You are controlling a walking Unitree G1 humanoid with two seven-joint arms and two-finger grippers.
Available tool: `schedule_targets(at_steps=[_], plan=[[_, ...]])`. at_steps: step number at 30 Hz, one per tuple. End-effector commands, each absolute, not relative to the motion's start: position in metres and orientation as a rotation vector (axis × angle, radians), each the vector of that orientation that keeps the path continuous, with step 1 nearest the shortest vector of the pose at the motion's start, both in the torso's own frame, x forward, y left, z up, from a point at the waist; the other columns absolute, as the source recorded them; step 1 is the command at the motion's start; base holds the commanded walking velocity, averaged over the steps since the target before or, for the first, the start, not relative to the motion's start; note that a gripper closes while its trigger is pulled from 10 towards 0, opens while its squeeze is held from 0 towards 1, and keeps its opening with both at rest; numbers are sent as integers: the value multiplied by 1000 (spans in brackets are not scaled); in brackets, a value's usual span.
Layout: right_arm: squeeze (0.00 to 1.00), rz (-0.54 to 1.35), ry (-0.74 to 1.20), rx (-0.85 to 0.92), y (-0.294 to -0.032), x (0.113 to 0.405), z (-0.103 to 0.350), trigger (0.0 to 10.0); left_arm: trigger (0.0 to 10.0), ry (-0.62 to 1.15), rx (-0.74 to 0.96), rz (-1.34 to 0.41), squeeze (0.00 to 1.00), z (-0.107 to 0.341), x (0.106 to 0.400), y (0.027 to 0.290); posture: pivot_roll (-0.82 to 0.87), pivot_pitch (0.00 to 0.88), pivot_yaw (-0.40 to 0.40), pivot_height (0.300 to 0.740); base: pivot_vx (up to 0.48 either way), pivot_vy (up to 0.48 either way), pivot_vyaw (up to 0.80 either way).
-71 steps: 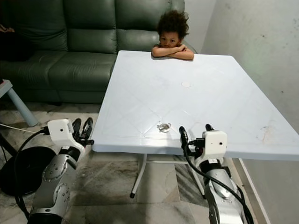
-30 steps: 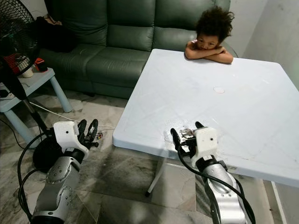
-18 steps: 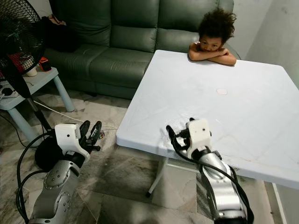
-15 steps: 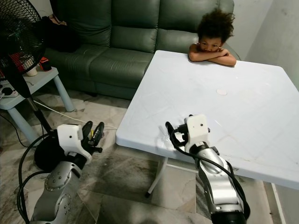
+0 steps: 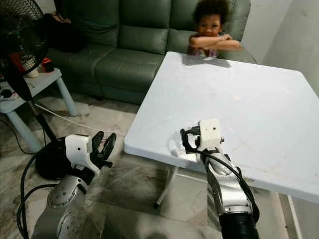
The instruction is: Hang keys on a hook
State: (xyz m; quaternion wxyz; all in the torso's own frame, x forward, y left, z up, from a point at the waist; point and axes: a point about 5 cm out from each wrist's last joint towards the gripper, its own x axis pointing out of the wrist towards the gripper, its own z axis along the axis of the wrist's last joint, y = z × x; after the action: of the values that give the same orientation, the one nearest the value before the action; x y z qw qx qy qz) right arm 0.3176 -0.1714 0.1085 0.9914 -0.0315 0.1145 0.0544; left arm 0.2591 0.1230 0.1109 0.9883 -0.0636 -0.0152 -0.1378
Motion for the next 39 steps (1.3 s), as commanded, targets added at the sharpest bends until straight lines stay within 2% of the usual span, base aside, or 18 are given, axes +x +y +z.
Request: schedule_targets(at_steps=[1,21,39], plan=[[0,72,239,-55,-176,322,111,10000,10000,-36,-115,-292,0,115,257,119,116,51,-88,740,0,0,0],[0,-17,282,-19,-185,325,118,10000,10000,8,-135,-304,0,113,233,113,116,123,-98,740,0,0,0],[0,-23,335,56,-175,324,118,10000,10000,55,-142,-284,0,112,211,113,147,178,-111,740,0,0,0]])
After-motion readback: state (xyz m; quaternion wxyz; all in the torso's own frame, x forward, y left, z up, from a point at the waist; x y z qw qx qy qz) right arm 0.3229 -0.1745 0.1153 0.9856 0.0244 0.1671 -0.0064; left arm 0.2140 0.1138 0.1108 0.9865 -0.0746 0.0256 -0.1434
